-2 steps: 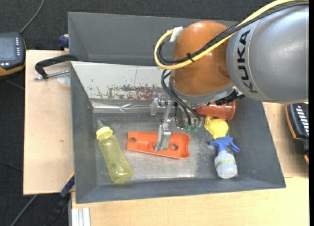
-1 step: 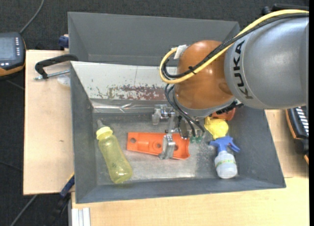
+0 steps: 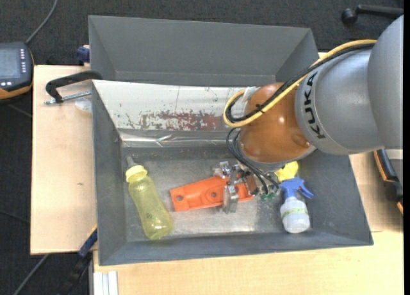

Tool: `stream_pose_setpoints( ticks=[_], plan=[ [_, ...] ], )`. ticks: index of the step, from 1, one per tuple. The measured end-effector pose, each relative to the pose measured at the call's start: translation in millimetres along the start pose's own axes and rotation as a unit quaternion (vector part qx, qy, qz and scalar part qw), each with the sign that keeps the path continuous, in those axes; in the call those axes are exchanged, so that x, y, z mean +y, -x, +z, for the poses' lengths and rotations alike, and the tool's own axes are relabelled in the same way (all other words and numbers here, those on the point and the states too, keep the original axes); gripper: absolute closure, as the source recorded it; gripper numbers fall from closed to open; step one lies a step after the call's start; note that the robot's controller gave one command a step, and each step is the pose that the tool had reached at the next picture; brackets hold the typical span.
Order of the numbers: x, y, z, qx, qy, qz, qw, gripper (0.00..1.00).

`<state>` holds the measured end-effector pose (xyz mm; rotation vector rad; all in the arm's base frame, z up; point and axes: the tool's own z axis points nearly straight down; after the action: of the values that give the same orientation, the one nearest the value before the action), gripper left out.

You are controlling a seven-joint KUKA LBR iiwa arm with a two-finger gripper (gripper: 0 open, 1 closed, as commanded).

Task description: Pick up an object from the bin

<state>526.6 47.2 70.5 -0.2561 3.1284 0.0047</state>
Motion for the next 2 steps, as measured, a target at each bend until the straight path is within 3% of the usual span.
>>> stream_pose_setpoints(
  ticks=[1, 2],
  plan=[
    [0.0, 0.0, 0.0, 0.0000, 0.000, 0.000, 1.0000, 1.00],
    [-7.7, -1.6, -116.8, -0.0024, 0.000, 0.011, 0.9999, 1.00]
  ],
)
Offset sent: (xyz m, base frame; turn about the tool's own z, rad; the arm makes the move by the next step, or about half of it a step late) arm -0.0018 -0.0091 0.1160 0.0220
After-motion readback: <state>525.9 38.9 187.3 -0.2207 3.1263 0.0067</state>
